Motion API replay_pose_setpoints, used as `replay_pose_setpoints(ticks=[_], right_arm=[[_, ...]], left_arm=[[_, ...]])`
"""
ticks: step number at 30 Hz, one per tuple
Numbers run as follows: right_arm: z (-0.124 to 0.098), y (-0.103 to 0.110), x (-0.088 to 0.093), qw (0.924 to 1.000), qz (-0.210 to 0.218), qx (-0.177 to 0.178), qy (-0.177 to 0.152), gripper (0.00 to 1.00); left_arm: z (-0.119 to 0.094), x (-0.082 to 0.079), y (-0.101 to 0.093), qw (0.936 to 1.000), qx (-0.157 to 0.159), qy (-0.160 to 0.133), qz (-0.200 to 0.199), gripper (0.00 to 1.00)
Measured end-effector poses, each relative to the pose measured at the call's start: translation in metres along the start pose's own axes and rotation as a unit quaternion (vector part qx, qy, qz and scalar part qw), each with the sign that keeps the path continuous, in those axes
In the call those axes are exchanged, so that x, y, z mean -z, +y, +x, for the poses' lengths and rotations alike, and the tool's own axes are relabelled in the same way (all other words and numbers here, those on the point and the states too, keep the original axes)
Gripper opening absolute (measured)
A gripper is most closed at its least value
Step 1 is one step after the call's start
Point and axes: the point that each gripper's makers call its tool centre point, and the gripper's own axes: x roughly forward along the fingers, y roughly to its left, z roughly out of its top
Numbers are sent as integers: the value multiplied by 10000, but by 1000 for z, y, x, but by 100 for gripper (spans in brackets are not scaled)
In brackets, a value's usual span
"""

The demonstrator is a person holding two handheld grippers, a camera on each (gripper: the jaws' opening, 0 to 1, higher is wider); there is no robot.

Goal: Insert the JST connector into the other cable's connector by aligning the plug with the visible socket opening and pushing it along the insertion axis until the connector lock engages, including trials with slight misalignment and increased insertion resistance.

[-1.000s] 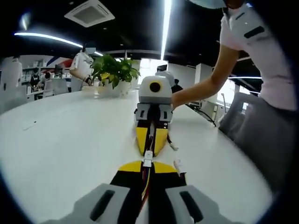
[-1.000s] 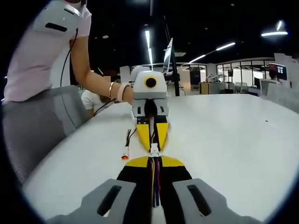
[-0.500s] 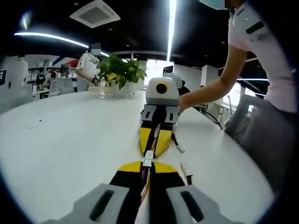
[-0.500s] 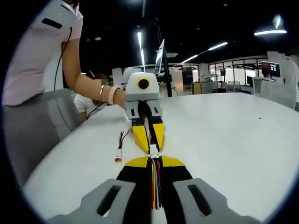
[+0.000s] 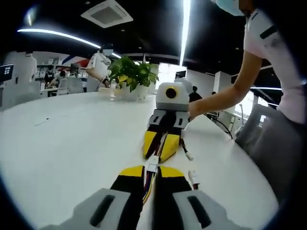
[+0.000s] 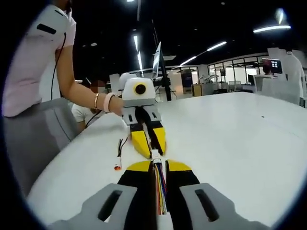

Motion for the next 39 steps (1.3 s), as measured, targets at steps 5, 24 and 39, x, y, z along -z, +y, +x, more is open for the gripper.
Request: replay_pose_setpoints(ticks=[5,24,39], right_arm=[[0,0,-1,9999,147,-21,-26,12],[-2,-10,-3,9992,291,244,-104,24],[-3,-10,-25,9989,163,393,-207,25]], left_arm=[[0,0,-1,10000,-20,2,-15,7],[-10,-19,11,9968,-545,-273,-509,14],[-28,-44,3,9970,-621,-391,-242,15]])
